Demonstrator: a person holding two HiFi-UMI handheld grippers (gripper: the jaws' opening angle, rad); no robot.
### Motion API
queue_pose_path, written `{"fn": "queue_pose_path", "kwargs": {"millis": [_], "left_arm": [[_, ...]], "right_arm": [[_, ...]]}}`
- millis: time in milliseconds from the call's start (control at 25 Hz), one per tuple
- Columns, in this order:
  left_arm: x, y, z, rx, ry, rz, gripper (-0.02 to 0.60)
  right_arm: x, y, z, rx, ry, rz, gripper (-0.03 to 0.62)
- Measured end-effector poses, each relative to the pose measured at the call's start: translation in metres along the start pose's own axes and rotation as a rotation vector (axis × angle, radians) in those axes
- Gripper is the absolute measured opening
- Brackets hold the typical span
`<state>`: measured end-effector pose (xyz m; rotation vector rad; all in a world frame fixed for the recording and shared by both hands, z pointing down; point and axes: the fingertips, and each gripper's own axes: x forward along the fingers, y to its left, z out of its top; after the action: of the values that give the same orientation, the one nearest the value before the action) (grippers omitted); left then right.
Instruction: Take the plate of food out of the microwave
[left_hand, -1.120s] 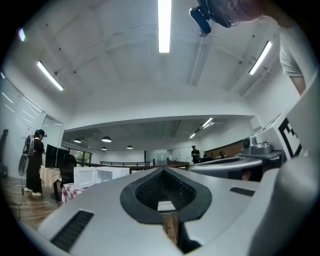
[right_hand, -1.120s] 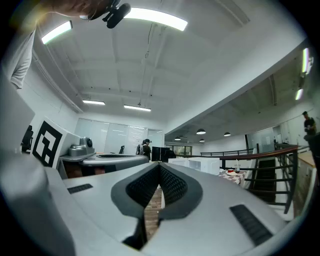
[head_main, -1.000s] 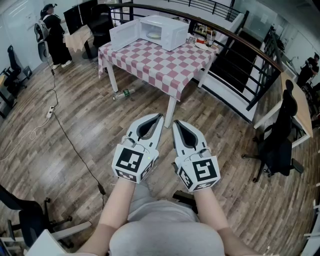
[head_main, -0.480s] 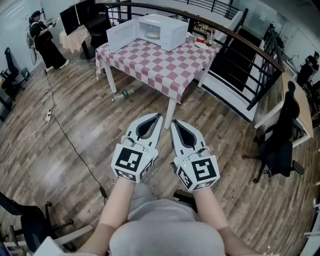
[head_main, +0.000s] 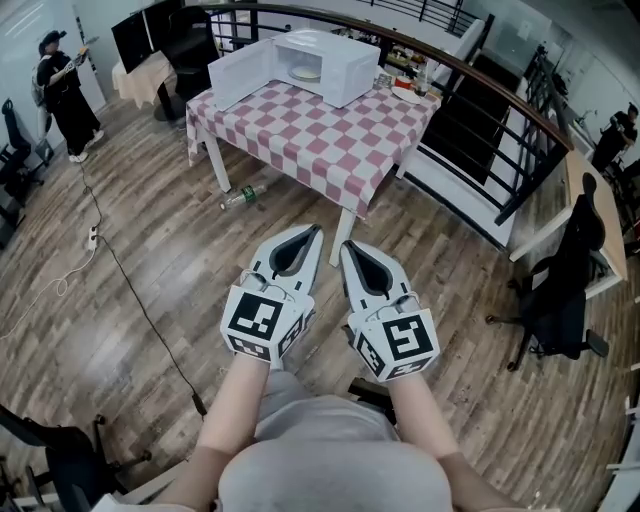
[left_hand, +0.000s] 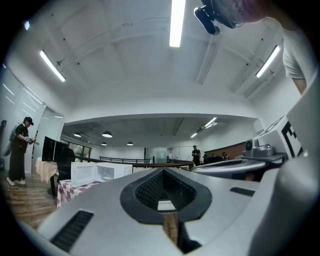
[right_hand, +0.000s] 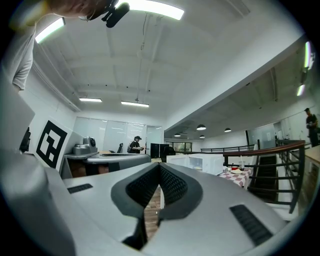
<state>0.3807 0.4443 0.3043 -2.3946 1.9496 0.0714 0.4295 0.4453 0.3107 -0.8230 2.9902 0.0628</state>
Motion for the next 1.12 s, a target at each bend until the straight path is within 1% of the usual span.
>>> {"fn": "queue_pose_path", "kwargs": {"millis": [400, 640, 880, 1120], "left_arm": [[0.021, 0.069, -0.002, -0.012, 0.010, -0.005, 0.000], [0.031, 0.111, -0.006, -0.009, 0.022, -0.036, 0.000], [0.045, 0.144, -0.011, -0.001, 0.036, -0.082, 0.000], [0.055, 0.176, -0.014, -0.008, 0.030, -0.086, 0.000]], "right_arm": [[0.070, 0.000, -0.004, 0.011, 0.013, -0.020, 0.025], [0.112, 0.004, -0.007, 0.025, 0.007, -0.061, 0.025], [0.149, 0.000, -0.012, 0.038, 0.004, -0.112, 0.025], [0.182, 0.002, -0.016, 0.033, 0.012, -0.117, 0.025]]}}
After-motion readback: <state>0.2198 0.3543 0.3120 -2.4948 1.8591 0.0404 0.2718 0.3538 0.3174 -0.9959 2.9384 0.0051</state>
